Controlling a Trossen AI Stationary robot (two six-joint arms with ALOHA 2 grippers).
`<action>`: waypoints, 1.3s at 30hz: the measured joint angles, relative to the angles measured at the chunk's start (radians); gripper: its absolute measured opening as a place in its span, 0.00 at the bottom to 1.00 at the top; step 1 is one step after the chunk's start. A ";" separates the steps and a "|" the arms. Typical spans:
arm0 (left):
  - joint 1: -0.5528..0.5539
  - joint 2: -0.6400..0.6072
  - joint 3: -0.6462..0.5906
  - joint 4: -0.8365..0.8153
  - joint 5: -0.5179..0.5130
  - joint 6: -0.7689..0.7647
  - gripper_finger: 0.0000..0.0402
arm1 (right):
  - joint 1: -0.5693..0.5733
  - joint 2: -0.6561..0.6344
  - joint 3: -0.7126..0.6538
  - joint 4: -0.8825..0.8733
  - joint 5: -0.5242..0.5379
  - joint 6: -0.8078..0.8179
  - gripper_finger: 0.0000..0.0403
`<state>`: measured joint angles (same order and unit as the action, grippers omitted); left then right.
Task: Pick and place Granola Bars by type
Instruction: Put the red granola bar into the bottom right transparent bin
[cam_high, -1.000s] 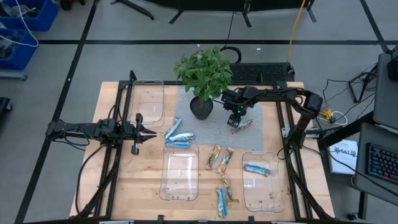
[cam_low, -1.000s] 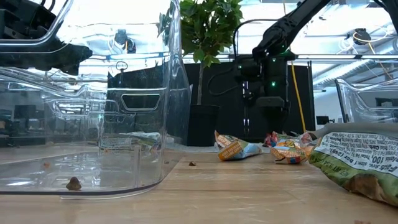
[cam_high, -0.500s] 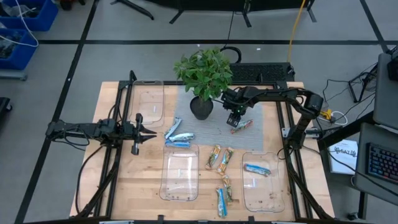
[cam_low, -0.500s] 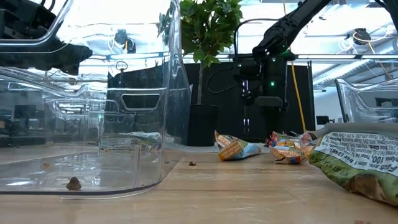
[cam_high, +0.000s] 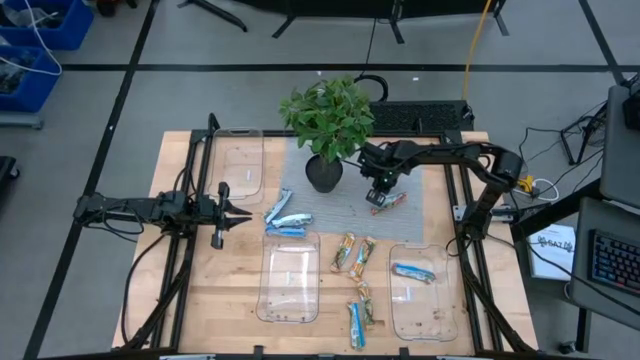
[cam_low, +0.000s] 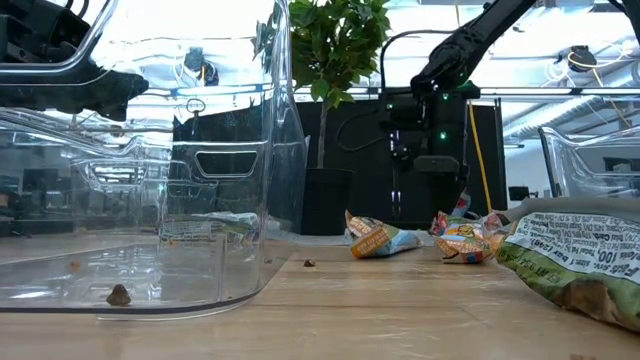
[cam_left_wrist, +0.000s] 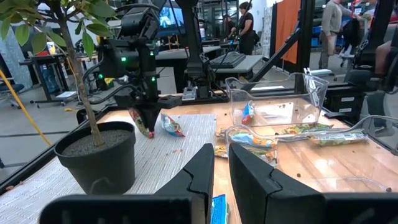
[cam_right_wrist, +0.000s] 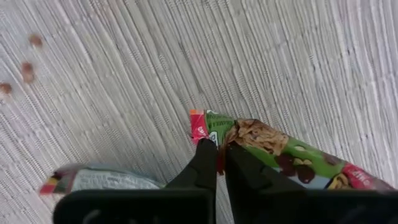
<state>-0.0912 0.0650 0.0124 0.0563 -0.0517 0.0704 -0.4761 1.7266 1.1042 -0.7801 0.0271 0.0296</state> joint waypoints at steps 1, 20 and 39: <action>0.000 0.000 0.000 0.000 0.000 0.000 0.14 | 0.003 -0.010 -0.001 -0.007 0.000 0.000 0.01; 0.000 0.000 0.000 0.000 0.000 0.000 0.14 | 0.050 -0.324 0.000 -0.214 0.035 0.085 0.00; 0.000 0.000 0.000 0.000 0.000 0.000 0.14 | 0.072 -0.594 -0.216 -0.087 0.102 0.127 0.00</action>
<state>-0.0910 0.0653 0.0124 0.0563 -0.0517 0.0702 -0.4038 1.1329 0.8878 -0.8666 0.1296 0.1570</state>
